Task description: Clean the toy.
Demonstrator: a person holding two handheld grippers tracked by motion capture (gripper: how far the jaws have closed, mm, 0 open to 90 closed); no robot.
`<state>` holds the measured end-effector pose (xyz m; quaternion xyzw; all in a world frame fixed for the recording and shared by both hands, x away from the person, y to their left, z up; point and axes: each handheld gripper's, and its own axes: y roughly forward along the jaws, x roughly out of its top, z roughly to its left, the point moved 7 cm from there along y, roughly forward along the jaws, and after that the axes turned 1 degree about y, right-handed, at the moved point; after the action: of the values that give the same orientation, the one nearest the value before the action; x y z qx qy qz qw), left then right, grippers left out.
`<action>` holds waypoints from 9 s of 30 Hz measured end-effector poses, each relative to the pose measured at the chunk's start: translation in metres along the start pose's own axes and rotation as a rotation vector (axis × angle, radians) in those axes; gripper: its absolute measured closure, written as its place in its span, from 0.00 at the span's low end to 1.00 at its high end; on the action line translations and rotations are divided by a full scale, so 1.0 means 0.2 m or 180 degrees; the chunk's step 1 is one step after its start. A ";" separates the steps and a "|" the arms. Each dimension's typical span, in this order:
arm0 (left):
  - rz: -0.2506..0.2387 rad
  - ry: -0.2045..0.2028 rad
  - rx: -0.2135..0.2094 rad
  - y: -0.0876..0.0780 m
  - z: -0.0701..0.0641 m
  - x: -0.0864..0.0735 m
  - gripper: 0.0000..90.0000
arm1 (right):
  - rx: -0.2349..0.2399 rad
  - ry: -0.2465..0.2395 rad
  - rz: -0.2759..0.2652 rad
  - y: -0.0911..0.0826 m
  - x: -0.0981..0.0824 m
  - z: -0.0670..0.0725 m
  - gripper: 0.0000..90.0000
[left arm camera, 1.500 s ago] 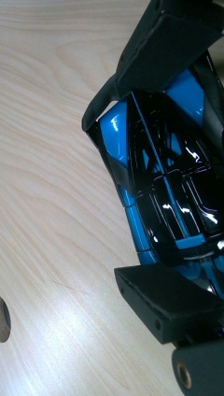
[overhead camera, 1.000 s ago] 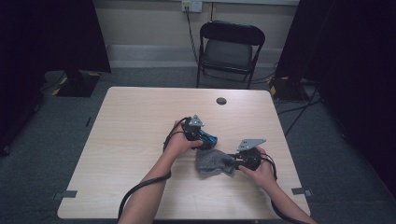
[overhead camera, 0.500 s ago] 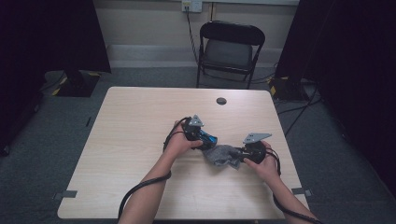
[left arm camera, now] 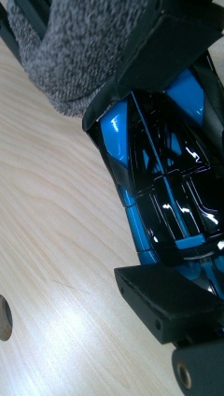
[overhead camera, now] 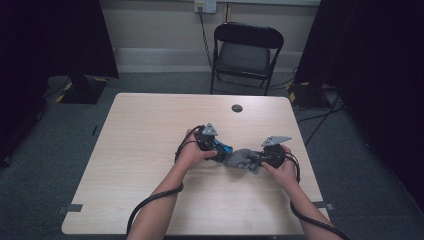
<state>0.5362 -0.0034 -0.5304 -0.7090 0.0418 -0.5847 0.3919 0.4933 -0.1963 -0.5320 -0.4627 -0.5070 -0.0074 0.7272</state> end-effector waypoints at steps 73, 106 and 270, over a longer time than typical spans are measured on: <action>0.0022 -0.0002 -0.0011 0.00 0.00 0.00 0.09 | -0.0297 0.0380 -0.0372 -0.16 0.06 -0.16 0.81; 0.0052 -0.0004 -0.0022 0.00 0.00 0.01 0.09 | 0.0680 -0.0390 -0.0239 -0.15 -0.06 0.32 0.81; 0.0001 -0.0196 0.0113 -0.07 0.06 -0.06 0.06 | -0.0137 0.0127 -0.0049 0.46 0.38 -0.04 0.79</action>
<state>0.5379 0.0183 -0.5310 -0.7196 0.0194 -0.5633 0.4056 0.5808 -0.1149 -0.5374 -0.4741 -0.4956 -0.0332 0.7270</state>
